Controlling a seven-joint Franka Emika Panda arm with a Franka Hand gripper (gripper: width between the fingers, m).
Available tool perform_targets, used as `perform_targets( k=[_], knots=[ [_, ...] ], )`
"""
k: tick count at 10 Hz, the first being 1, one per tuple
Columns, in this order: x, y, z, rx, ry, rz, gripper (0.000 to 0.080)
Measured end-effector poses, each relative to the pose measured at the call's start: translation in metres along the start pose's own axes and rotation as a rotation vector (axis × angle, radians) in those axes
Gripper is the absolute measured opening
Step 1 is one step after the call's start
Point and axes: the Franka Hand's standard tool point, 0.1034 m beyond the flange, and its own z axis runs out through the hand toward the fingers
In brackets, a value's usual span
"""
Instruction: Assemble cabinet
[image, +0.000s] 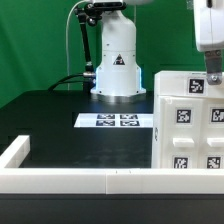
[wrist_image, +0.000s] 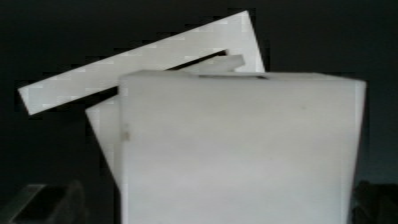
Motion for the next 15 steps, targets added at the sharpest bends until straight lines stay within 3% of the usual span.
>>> perform_targets(
  k=[2, 5, 6, 7, 10, 13, 15],
  knots=[
    [-0.004, -0.004, -0.010, 0.010, -0.029, -0.013, 0.0797],
    [-0.005, -0.001, -0.005, 0.003, -0.024, -0.061, 0.0797],
    [-0.004, -0.002, -0.005, -0.026, -0.009, -0.286, 0.0797],
    [-0.008, -0.011, -0.009, -0.027, -0.016, -0.490, 0.0797],
    [-0.016, -0.010, -0.013, -0.058, -0.010, -0.893, 0.0797],
    [-0.014, -0.012, -0.013, -0.056, -0.010, -1.177, 0.0797],
    [-0.011, -0.013, -0.013, -0.077, 0.014, -1.526, 0.0797]
  ],
)
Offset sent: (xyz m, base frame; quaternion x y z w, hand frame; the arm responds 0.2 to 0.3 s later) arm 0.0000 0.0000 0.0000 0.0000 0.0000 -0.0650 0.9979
